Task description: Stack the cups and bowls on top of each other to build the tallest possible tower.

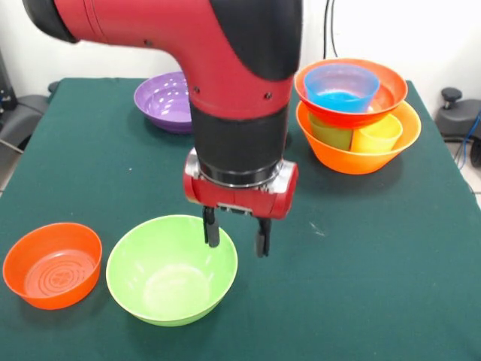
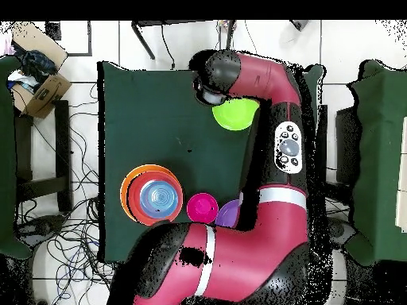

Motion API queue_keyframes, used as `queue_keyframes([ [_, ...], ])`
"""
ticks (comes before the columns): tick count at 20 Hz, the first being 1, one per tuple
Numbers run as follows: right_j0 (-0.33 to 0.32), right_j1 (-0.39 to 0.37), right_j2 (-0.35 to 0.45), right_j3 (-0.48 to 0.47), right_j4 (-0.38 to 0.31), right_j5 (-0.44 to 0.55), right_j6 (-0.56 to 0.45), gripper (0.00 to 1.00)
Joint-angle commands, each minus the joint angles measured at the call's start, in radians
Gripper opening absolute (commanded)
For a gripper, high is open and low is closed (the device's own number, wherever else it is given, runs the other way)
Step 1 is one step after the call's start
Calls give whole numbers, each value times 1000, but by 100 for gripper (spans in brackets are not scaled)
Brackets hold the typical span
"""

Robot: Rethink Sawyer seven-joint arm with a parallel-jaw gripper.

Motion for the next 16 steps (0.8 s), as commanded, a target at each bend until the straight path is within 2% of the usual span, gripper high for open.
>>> queue_keyframes([
  [1,3,55,108,-72,-103,3,-306,100],
  [8,29,85,74,-169,-156,102,-309,100],
  [12,25,106,79,-171,-159,75,-292,100],
  [16,15,123,99,-135,-137,51,-269,100],
])
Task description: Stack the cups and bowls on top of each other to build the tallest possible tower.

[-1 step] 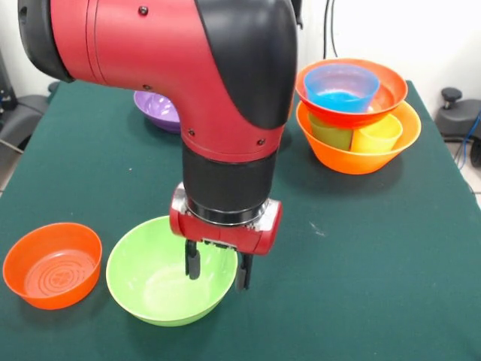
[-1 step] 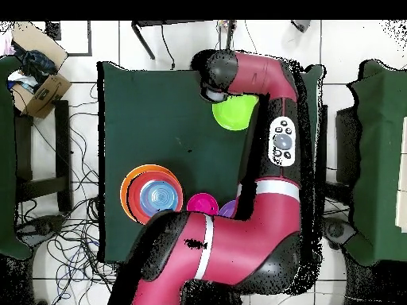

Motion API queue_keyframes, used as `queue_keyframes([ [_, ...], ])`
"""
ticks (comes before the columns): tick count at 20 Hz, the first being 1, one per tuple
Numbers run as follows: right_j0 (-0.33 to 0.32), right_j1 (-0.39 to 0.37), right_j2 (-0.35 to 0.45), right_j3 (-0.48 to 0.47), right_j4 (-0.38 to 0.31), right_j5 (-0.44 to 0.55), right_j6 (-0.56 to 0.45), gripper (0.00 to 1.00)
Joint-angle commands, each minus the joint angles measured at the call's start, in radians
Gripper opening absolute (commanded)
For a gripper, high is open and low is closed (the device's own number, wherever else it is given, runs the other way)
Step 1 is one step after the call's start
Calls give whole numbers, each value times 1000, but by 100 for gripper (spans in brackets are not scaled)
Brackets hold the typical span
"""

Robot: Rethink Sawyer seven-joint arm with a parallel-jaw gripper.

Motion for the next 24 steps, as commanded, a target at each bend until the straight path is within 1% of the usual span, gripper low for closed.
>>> queue_keyframes([
  [1,9,39,102,-3,-52,49,-265,100],
  [2,10,47,104,-3,-51,45,-262,100],
  [3,13,68,110,-28,-52,49,-262,100],
  [5,19,87,112,-50,-55,48,-261,100],
  [7,26,90,102,-53,-61,40,-252,100],
  [11,27,75,94,-15,-57,45,-260,100],
  [15,34,93,82,-21,-72,37,-257,100],
  [20,42,87,54,35,-81,39,-225,100],
  [24,58,65,17,96,-101,7,-188,100],
])
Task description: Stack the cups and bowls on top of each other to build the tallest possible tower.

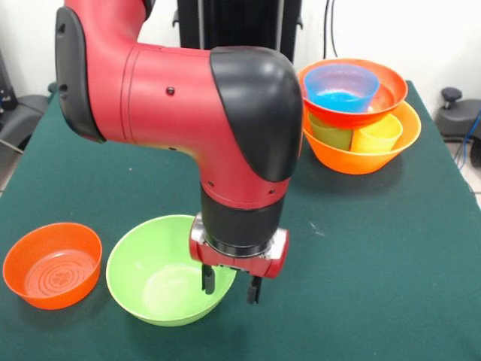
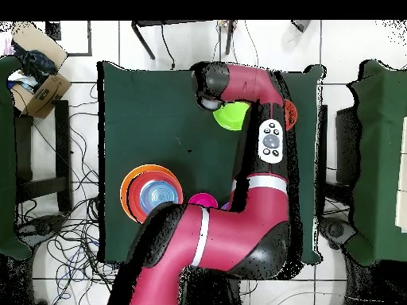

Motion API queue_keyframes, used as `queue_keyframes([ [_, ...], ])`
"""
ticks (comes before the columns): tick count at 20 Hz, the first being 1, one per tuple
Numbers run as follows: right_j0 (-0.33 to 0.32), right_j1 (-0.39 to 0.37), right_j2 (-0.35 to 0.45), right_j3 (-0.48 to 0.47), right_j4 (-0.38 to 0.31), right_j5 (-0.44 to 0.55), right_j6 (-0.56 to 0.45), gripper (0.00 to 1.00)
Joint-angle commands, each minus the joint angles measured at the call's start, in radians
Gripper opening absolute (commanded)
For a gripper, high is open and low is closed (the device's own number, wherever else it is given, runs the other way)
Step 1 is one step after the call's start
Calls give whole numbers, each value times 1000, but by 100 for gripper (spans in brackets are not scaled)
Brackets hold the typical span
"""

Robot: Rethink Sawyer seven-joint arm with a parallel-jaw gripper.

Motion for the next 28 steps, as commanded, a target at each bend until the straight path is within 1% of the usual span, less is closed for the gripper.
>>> queue_keyframes([
  [1,47,-32,8,145,-96,-5,-180,100],
  [3,54,-26,-7,156,-110,-25,-168,100],
  [6,63,-2,-26,146,-130,-50,-149,100],
  [10,77,31,-48,116,-148,-53,-124,100],
  [14,89,47,-69,109,-162,-68,-96,100],
  [18,89,70,-80,99,-170,-86,-89,100],
  [23,93,113,-85,47,-171,-82,-81,100],
  [27,97,111,-97,47,-168,-72,-64,100],
  [28,98,110,-100,47,-167,-66,-64,0],
])
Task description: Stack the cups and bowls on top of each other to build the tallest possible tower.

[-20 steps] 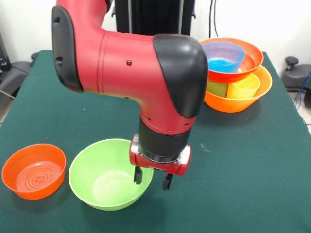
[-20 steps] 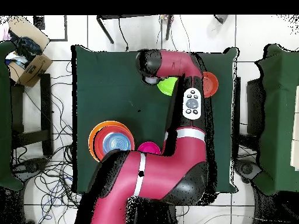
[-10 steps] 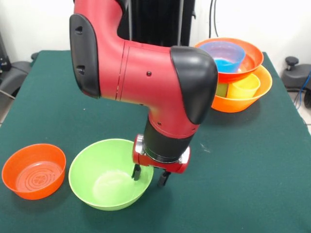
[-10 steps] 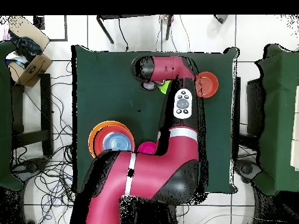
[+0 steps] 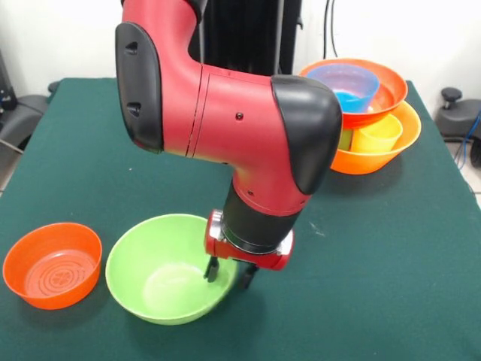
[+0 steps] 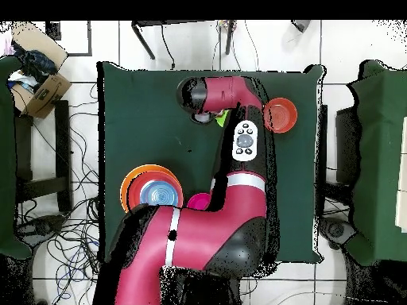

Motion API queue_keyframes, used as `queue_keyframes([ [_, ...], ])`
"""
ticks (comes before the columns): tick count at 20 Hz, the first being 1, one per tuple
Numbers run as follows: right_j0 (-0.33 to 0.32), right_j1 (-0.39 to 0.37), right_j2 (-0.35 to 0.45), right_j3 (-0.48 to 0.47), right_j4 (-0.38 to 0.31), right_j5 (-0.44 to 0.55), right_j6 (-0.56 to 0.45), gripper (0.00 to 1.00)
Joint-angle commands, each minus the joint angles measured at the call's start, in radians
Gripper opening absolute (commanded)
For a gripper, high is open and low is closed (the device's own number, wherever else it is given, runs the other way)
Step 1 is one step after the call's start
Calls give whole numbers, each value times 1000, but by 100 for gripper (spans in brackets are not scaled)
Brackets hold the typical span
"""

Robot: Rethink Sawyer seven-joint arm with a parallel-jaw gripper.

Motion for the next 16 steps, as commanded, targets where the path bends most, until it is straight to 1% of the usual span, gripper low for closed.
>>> queue_keyframes([
  [1,10,64,17,39,-78,-61,-51,0],
  [4,9,14,25,99,-56,-108,-45,0],
  [8,-1,-30,66,134,-10,-99,-73,0],
  [11,-8,-42,84,127,14,-77,-86,0],
  [13,-11,-31,92,101,25,-76,-82,0],
  [14,-12,-23,94,88,33,-92,-58,0],
  [16,-9,-3,94,40,46,-82,-15,0],
])
